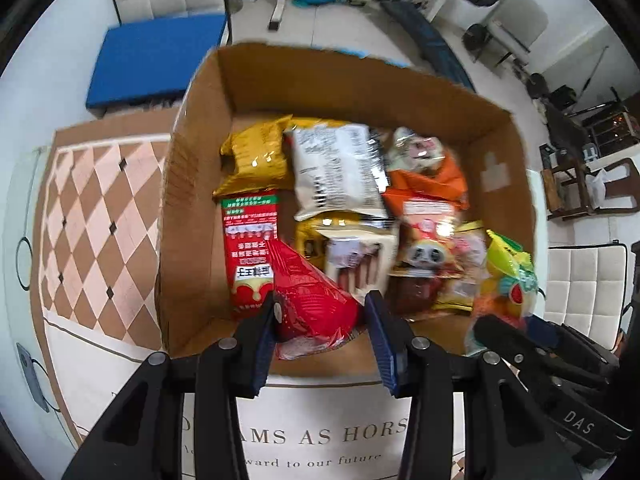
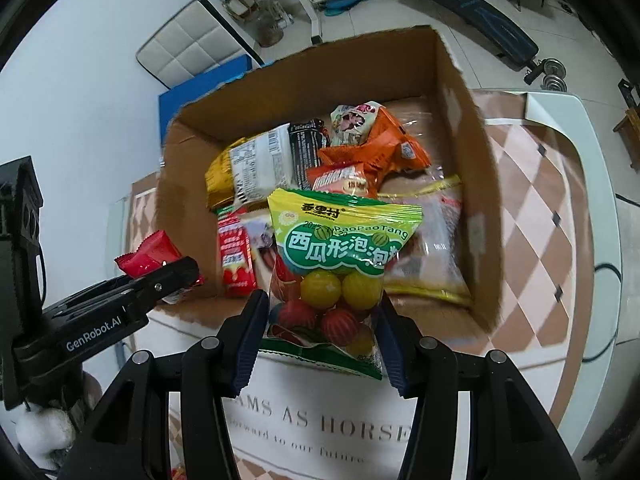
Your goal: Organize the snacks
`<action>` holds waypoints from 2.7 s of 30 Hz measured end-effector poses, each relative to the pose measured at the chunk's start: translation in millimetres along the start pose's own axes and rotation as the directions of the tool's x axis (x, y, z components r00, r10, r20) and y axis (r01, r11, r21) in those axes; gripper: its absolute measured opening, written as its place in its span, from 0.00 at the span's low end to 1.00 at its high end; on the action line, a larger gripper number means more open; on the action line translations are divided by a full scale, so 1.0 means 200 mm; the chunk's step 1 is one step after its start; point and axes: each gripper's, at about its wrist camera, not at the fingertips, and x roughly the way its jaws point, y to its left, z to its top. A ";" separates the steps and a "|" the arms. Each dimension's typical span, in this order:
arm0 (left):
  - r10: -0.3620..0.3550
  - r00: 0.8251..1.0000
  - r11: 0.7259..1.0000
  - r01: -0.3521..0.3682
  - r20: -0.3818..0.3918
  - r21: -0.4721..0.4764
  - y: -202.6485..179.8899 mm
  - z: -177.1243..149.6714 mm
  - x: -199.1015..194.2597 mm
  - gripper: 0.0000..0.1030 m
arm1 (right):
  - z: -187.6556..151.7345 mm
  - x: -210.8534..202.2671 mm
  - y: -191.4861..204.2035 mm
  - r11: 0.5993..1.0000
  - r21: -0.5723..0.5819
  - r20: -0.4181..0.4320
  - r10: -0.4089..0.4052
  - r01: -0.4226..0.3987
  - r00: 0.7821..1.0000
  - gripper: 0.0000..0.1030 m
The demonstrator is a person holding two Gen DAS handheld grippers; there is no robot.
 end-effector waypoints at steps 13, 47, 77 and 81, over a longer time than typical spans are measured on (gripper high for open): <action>-0.063 0.974 0.997 0.051 -0.216 -0.063 0.16 0.05 0.32 0.40 | 0.07 0.26 -0.02 0.999 0.000 -0.091 -0.040 0.041 0.995 0.55; 0.061 0.993 0.998 -0.062 0.106 0.012 0.02 -0.19 -0.25 0.96 | -0.11 -0.17 -0.01 0.975 -0.017 0.075 -0.219 0.221 0.973 0.94; 0.061 0.867 0.987 -0.125 0.494 0.099 -0.16 -1.11 -1.09 0.96 | -1.13 -1.17 0.24 0.974 -0.075 0.408 -0.164 0.212 0.898 0.94; 0.052 0.854 0.986 -0.124 0.518 0.107 -0.18 -1.17 -1.17 0.96 | -1.21 -1.26 0.26 0.976 -0.087 0.424 -0.143 0.198 0.894 0.94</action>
